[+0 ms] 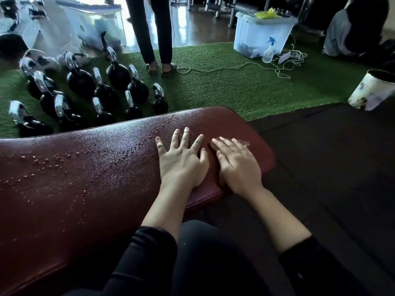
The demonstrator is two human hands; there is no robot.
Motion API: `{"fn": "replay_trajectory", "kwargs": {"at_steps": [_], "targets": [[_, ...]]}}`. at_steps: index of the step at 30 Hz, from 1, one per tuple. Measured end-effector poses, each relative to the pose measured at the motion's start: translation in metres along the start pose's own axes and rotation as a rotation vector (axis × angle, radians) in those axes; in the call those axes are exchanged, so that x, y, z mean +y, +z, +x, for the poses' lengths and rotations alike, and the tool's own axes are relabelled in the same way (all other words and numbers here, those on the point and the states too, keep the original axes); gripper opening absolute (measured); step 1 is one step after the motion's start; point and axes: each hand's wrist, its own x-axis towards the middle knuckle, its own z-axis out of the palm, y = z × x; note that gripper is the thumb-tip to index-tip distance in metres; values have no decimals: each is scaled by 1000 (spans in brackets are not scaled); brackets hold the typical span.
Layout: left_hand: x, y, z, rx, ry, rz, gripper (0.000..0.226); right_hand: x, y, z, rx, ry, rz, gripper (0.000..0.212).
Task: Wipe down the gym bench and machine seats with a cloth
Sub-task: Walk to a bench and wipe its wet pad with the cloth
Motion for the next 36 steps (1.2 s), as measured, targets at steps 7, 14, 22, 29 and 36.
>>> {"fn": "replay_trajectory", "kwargs": {"at_steps": [7,14,22,29,36], "targets": [[-1,-1,-2,-7,5,1,54,68,-27,38,-105,184,94,44],[1,-1,-1,-1,-1,-2,52,14,-7,-20,50,76,-11,50],[0,-2,-2,-1,-4,-3,52,46,-23,48,-194,122,24,45],[1,-2,-1,7,-24,-16,53,59,-21,-6,-13,164,11,46],[-1,0,11,19,-108,-56,57,4,-9,57,-317,-90,63,47]]}}
